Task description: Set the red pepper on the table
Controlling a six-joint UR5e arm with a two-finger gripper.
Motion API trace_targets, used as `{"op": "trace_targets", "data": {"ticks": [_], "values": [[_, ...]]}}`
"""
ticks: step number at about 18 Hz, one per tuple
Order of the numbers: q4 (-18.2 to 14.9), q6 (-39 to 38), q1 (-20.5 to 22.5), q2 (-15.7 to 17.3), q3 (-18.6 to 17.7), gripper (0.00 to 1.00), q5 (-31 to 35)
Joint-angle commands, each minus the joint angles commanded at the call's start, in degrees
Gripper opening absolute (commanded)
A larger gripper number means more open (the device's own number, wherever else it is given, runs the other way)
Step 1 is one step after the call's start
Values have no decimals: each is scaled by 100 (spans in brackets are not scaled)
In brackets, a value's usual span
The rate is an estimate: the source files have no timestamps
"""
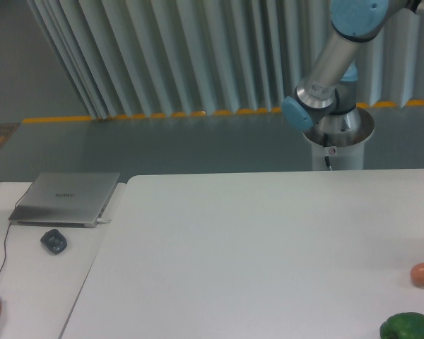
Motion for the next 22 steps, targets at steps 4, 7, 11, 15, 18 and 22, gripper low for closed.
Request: {"op": "trace_targets", "data": {"ticks": [4, 7, 11, 15, 18, 22], "values": [[-500, -97, -53, 395, -26, 9, -114], [-808, -649, -377, 676, -88, 9, -123], [-905, -1624, -1062, 932, -290, 9, -123], [-897, -2810, -1896, 967, -360, 9, -106], [-853, -3584, -2494, 924, -387, 9, -79], [-800, -4174, -3127, 792, -422, 10, -79]]}}
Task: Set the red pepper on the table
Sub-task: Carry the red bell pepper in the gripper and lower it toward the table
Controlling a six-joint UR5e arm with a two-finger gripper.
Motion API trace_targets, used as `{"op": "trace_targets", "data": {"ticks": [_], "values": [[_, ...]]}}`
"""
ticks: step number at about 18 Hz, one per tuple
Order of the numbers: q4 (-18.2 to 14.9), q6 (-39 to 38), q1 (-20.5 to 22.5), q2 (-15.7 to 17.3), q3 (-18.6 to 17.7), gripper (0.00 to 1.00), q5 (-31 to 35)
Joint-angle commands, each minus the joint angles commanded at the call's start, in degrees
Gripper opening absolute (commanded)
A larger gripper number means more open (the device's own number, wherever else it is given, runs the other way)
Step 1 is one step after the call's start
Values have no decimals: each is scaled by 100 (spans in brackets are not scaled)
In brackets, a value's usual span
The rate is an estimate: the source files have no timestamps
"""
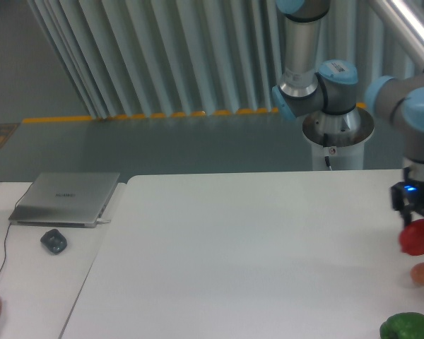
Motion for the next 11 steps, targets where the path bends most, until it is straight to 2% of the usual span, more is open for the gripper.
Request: {"op": "trace_targets", "data": {"ticks": [1, 3, 4, 11], "values": [[61, -132, -150, -79, 0, 10, 35], [464, -553, -580, -351, -26, 10, 315], [536, -677, -703, -413, -52, 11, 464], [572, -705, -942, -563, -141, 12, 536]]}}
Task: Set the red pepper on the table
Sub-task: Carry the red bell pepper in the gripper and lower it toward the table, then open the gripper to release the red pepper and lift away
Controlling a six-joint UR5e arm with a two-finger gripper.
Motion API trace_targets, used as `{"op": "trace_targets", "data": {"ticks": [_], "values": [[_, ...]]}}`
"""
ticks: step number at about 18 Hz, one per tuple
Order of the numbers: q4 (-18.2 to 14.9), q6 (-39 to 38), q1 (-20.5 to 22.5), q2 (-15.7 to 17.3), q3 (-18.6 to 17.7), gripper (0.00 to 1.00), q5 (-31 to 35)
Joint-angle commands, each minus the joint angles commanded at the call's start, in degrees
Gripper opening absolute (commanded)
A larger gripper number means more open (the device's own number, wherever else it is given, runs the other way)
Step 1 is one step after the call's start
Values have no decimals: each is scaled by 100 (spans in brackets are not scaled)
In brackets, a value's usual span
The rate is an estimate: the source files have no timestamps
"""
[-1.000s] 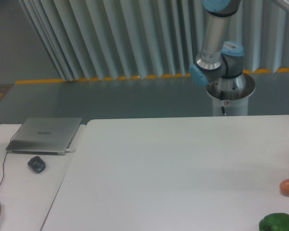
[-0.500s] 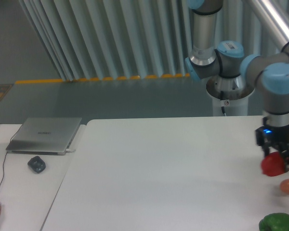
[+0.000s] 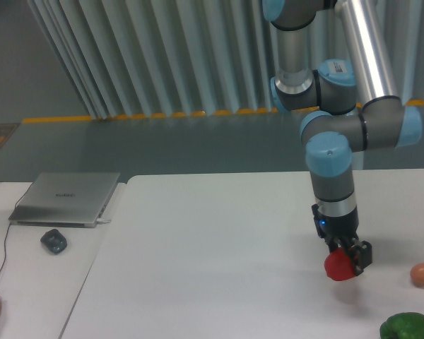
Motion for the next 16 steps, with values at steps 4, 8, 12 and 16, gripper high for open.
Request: {"op": "trace_targets", "data": {"ticks": [4, 8, 12, 16], "values": [[18, 17, -27, -44, 0, 27, 26], [44, 18, -36, -62, 0, 36, 35], [53, 18, -36, -71, 9, 66, 35], [53, 26, -36, -62, 26, 97, 35]]}}
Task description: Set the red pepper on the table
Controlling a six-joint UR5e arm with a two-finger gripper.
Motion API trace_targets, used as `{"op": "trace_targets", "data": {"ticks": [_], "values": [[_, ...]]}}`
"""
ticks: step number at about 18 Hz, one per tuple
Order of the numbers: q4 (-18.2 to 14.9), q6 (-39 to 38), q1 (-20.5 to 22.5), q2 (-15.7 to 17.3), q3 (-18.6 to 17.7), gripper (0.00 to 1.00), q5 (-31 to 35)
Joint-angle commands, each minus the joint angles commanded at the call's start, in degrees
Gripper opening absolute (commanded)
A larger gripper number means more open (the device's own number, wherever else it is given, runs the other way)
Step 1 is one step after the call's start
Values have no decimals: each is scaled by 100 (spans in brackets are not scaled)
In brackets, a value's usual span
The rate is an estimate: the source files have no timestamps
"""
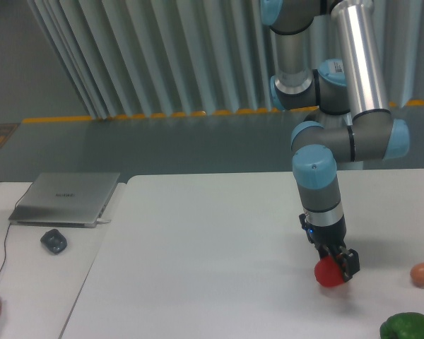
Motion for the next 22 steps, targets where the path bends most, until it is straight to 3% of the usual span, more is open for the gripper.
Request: {"op": "trace_targets", "data": {"ticks": [5, 11, 13, 16, 17, 19, 22], "values": [[-9, 70, 0, 79, 9, 100, -17], [-132, 781, 44, 544, -26, 100, -61], [-456, 1237, 123, 606, 70, 100, -44], [-1359, 1895, 491, 720, 421, 100, -35], [-1623, 2673, 666, 782, 526, 100, -53], [-1670, 3529, 965, 817, 562, 100, -166], [-1687, 3699, 1318, 809, 598, 100, -474]]}}
